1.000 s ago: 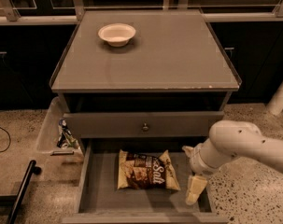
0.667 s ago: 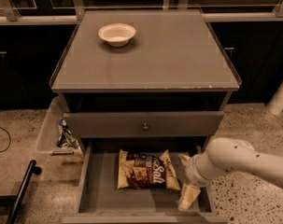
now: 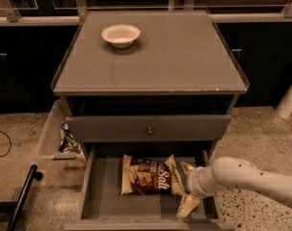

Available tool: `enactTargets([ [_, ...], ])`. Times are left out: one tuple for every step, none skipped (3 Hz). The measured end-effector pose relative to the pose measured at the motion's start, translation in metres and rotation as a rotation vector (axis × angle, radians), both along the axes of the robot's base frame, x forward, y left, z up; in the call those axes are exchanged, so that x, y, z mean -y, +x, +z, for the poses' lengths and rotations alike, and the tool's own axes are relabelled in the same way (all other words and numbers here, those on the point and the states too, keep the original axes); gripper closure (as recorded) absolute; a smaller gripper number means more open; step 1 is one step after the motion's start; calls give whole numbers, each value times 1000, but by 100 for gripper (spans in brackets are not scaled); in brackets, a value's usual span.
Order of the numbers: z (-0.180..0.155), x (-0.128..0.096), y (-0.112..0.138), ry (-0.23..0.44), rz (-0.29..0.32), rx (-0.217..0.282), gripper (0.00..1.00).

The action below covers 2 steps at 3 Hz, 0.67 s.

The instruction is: Pick brown chip bag from middle drawer and place on counter

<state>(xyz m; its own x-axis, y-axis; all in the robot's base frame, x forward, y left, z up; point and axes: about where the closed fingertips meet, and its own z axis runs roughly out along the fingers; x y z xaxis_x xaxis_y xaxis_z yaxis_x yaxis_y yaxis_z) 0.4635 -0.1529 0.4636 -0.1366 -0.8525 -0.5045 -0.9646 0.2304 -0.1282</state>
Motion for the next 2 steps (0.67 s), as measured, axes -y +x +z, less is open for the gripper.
enactTargets([
  [-9, -10, 11, 29, 15, 42, 0],
  [-17, -24, 34, 57, 32, 108, 0],
])
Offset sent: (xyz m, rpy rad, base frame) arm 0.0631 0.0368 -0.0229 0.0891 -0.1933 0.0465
